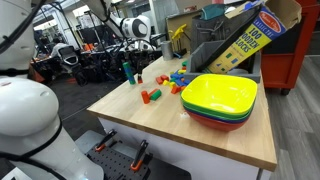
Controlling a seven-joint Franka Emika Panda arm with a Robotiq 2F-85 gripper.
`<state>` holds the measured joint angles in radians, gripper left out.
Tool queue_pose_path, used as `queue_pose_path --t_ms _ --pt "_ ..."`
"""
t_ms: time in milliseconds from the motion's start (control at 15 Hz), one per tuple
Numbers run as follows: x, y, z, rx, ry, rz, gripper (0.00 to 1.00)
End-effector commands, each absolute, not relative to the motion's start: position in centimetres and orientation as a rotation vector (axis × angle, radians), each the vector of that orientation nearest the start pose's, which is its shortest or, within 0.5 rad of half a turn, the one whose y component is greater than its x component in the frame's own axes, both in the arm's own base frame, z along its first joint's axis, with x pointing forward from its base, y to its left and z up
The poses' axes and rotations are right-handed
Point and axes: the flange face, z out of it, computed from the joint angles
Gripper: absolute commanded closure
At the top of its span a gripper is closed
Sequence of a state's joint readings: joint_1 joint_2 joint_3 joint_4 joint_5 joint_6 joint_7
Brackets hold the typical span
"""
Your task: Move the red and yellow blocks to the left
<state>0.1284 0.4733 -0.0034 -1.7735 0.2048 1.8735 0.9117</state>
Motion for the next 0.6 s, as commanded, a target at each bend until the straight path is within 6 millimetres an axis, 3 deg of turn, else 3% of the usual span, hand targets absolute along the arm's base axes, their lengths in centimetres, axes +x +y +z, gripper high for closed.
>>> queue_pose_path --t_ms 0,267,533 --pt "61.6 7.7 27.0 -2.656 1.581 0.72 0.91" --pt "62.6 6.0 26.8 -2.47 1.776 0.753 0.91" --pt "63.0 5.4 28.0 -2.332 1.89 0.71 0.91"
